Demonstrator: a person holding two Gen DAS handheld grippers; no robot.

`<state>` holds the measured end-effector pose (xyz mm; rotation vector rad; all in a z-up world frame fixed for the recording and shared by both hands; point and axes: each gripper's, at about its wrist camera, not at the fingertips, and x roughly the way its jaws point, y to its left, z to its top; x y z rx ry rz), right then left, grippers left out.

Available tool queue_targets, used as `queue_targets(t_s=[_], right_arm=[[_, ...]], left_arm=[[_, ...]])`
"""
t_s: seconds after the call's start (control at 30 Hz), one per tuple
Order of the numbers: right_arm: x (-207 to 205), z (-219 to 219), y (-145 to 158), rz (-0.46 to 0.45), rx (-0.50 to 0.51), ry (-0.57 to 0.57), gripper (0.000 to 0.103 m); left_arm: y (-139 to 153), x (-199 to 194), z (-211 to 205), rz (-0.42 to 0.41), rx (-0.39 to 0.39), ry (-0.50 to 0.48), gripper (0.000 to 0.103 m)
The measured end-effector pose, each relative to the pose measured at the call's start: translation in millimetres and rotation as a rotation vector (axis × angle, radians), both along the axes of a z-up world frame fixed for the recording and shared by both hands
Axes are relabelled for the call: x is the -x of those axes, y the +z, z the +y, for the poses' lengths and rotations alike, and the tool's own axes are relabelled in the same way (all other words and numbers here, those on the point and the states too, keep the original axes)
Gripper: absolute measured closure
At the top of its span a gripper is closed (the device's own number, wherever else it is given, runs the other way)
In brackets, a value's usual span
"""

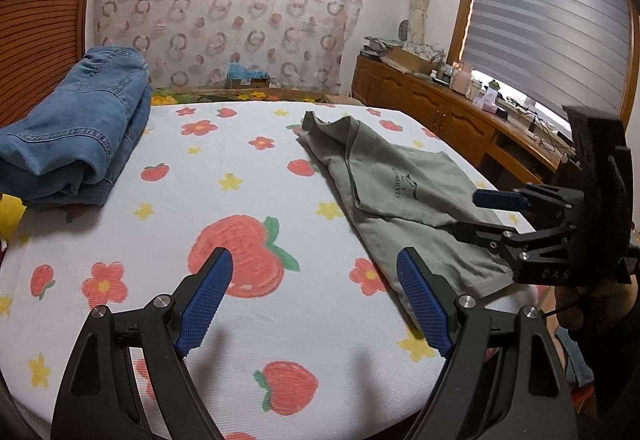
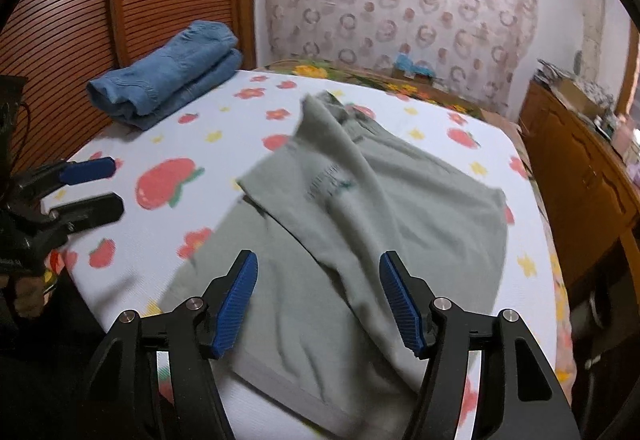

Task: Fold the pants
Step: 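Grasp the end of the folded sweatshirt with the right tool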

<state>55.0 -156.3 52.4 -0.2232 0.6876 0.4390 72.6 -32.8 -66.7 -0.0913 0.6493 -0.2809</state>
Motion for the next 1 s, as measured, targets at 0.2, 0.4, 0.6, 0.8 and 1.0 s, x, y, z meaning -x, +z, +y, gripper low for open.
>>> queue_targets(t_s=[0.2, 0.4, 0.6, 0.8, 1.0], right_arm=[[-21.5, 22.8, 4.3, 0.030, 0.017, 0.069, 0.052], [-47.2, 39.0, -0.6, 0.088, 0.034, 0.117, 0.060], [-63.9, 53.6, -6.2, 0.124, 0.071, 0.146, 0.074], [-77.2, 62.3, -11.3, 0.137, 0.094, 0.152, 0.097], [-72.5, 52.7, -0.1, 0.081, 0.048, 0.125, 0.100]], left_arm=[[-0.2, -0.6, 5.2, -0.003, 0.013, 0.017, 0.018], [-3.7, -2.7, 8.5, 0.002, 0.019, 0.029, 0.018], [-7.3, -2.6, 11.2, 0.011, 0.024, 0.031, 0.018], [-8.6, -1.4, 10.4, 0.016, 0.019, 0.026, 0.018], [-11.4, -2.6, 9.2, 0.027, 0.017, 0.023, 0.018]])
